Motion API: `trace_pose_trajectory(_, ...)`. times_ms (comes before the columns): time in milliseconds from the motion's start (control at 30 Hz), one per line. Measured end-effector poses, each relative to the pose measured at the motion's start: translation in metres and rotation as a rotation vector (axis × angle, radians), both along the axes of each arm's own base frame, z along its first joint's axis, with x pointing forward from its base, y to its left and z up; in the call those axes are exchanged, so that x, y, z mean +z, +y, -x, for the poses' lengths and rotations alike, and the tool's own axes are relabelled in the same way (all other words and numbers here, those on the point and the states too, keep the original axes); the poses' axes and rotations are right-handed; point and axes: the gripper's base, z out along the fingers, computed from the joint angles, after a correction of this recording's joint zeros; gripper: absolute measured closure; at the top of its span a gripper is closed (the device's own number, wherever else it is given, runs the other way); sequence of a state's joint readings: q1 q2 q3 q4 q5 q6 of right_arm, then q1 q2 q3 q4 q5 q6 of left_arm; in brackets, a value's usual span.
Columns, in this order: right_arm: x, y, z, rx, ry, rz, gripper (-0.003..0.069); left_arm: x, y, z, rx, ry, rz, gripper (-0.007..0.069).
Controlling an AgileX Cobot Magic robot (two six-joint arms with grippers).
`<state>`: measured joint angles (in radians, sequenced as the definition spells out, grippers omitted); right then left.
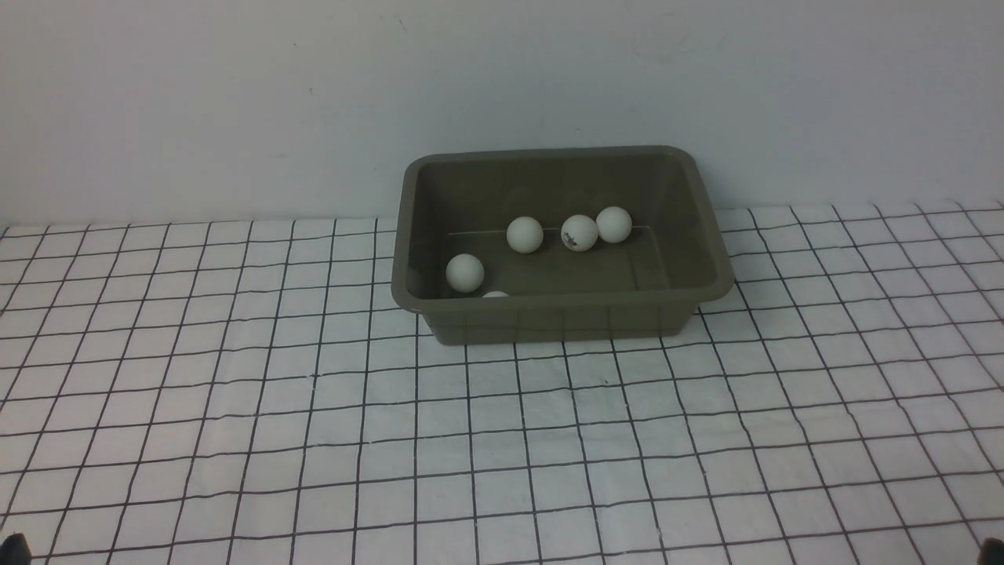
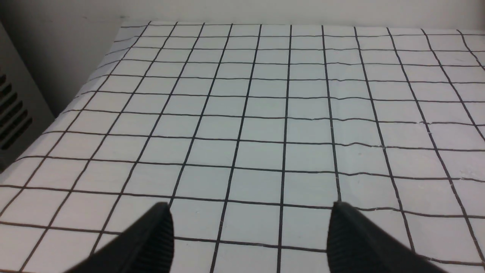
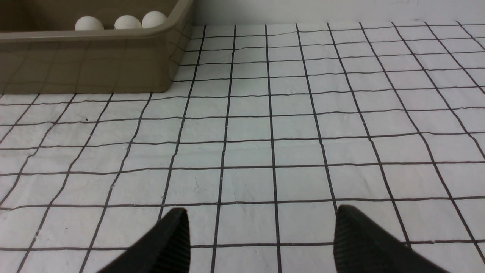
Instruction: Put the table tennis balls into the box on the white checkered tablecloth.
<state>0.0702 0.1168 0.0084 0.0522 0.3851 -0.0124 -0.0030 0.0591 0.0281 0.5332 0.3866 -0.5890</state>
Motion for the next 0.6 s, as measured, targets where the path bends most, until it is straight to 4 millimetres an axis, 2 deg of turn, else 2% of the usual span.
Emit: trace_pose_trajectory(600, 0.0000, 0.0000, 0.0000, 0.000, 0.000, -0.001, 0.0197, 0.0006, 0.0006, 0.0045, 0.007, -0.033, 0.000, 0.0134)
